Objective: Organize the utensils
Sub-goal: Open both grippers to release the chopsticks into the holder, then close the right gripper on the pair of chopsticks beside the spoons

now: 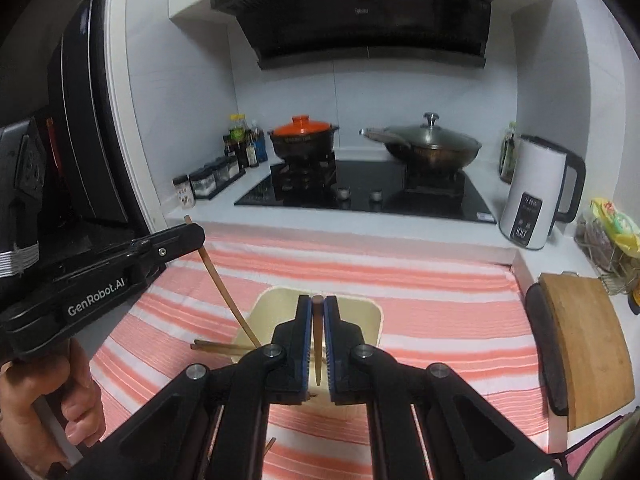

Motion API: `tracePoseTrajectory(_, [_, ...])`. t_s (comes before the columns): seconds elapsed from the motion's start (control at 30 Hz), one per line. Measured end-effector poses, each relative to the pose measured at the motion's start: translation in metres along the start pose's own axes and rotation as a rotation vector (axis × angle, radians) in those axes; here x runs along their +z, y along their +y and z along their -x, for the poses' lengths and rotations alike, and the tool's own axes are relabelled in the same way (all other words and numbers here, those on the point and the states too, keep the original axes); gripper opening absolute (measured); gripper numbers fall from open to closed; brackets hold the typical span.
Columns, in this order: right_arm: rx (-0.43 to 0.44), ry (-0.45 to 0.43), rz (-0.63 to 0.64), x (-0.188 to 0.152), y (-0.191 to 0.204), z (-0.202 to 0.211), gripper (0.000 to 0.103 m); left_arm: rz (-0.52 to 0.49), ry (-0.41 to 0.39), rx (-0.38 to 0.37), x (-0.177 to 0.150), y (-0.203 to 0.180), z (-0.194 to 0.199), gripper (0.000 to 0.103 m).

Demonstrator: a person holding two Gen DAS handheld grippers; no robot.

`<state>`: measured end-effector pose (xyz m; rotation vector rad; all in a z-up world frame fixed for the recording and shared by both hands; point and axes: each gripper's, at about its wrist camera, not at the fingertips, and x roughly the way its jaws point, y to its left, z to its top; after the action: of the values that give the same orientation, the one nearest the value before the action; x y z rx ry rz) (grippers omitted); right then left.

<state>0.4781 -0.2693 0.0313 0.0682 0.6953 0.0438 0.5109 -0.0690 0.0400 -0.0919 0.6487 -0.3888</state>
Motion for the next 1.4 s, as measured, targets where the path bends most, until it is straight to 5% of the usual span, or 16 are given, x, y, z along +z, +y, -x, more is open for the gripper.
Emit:
tracePoseTrajectory(0.13, [0.011, 0.082, -0.025, -0.004, -0.004, -0.021, 0.007, 0.004, 0.093, -0.005, -0.01, 0.0, -0.017, 0.004])
tracePoseTrajectory(0.23, [0.029, 0.1, -0.052, -0.006, -0.007, -0.026, 0.009, 0.02, 0.13, -0.023, -0.018, 0.005, -0.017, 0.026])
tracePoseTrajectory(0.4, [0.055, 0.015, -0.069, -0.014, -0.008, 0.002, 0.056, 0.049, 0.14, -0.033, -0.033, 0.018, 0.013, 0.054])
tracePoseTrajectory(0.53, [0.036, -0.028, -0.003, -0.046, -0.005, 0.037, 0.056, 0.03, 0.139, -0.02, -0.076, 0.036, 0.065, 0.07])
tracePoseTrajectory(0.63, [-0.024, -0.037, 0.062, -0.105, -0.006, 0.06, 0.065, 0.039, 0.159, 0.014, -0.136, 0.058, 0.104, 0.078])
tracePoseTrajectory(0.8, [-0.127, 0.112, 0.093, -0.236, -0.01, 0.066, 0.065, 0.107, 0.266, 0.123, -0.254, 0.089, 0.146, 0.078])
tracePoseTrajectory(0.93, [-0.1, 0.208, 0.034, -0.296, 0.003, 0.07, 0.065, 0.216, 0.269, 0.122, -0.306, 0.098, 0.172, 0.078])
tracePoseTrajectory(1.2, [0.095, 0.269, -0.054, -0.286, 0.073, 0.044, 0.065, 0.241, 0.188, 0.104, -0.312, 0.096, 0.195, 0.078])
tracePoseTrajectory(1.4, [0.069, 0.293, -0.068, -0.266, 0.118, -0.005, 0.064, 0.247, 0.171, 0.084, -0.321, 0.096, 0.206, 0.08])
